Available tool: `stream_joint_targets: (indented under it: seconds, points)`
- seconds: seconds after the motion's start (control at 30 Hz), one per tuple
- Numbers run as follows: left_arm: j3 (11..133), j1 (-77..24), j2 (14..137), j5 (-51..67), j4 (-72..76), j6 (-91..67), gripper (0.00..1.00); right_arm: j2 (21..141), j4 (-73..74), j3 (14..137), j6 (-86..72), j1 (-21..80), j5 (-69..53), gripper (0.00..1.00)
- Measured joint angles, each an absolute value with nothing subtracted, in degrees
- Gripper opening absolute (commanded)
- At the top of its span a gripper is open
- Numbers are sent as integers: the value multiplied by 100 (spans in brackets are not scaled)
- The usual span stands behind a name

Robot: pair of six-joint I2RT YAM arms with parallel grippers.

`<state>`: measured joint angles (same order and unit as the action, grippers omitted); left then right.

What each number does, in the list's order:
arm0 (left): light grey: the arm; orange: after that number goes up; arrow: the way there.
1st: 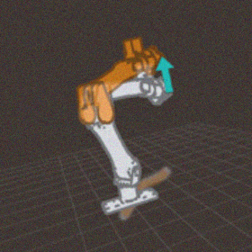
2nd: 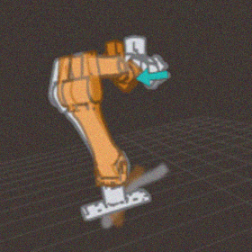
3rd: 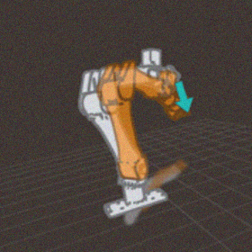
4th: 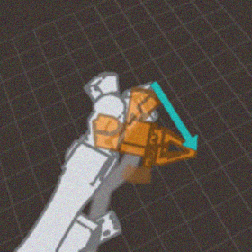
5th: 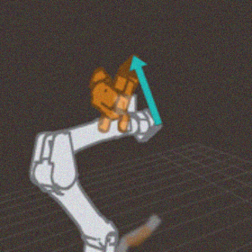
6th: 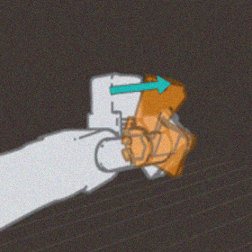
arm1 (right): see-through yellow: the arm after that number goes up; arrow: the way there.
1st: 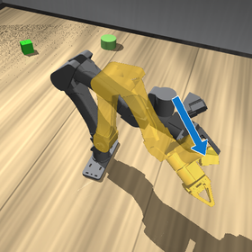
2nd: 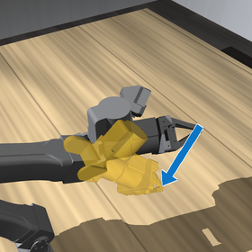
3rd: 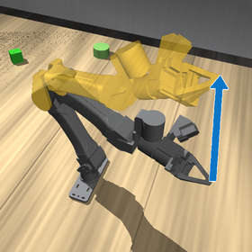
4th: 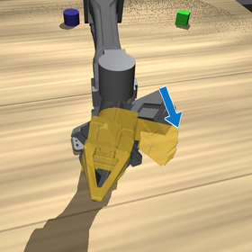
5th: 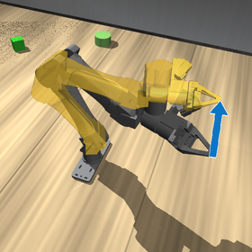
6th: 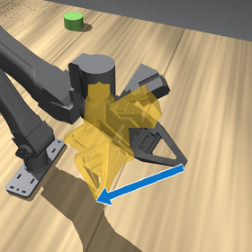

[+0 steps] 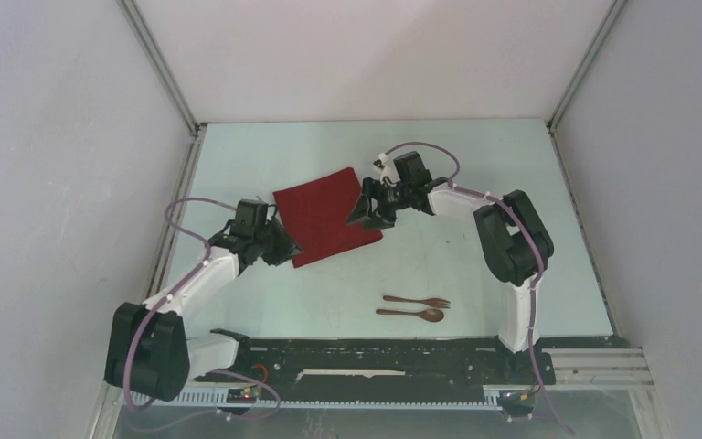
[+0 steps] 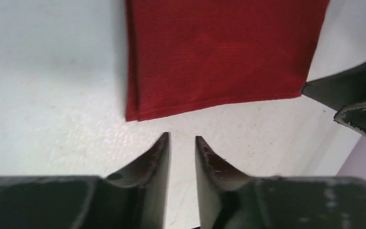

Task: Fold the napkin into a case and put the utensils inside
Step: Smooth out the square-folded napkin at the center of the board.

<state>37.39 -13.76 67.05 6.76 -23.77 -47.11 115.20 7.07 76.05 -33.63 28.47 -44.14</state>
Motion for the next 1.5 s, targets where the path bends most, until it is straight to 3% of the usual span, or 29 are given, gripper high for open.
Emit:
stream_joint_targets:
  seconds: [0.13,0.33,0.73,0.8,1.03,1.23,1.5]
  points:
    - [3809,-1378,7360,1282,-1809,-4816,10,11629,314,7605,-3651,2818,-4646,78]
    - [3820,-1323,8381,1570,-1380,-4840,3,11935,-43,7605,-3933,2816,-4890,78]
    - [3225,-762,8180,1710,-738,-4781,1,12108,-692,6847,-4056,2547,-5336,78]
    - [3192,-725,8178,1717,-681,-4772,1,12175,-867,6810,-4125,2467,-5531,83]
    - [3148,-725,8132,1699,-648,-4735,0,12011,-858,6740,-4125,2394,-5612,85]
    - [3044,-722,8073,1699,-519,-4737,0,12068,-1039,7214,-4296,2331,-5520,83]
    - [2904,-720,7983,1699,-364,-4746,0,13332,-2403,7839,-5537,2161,-5778,82]
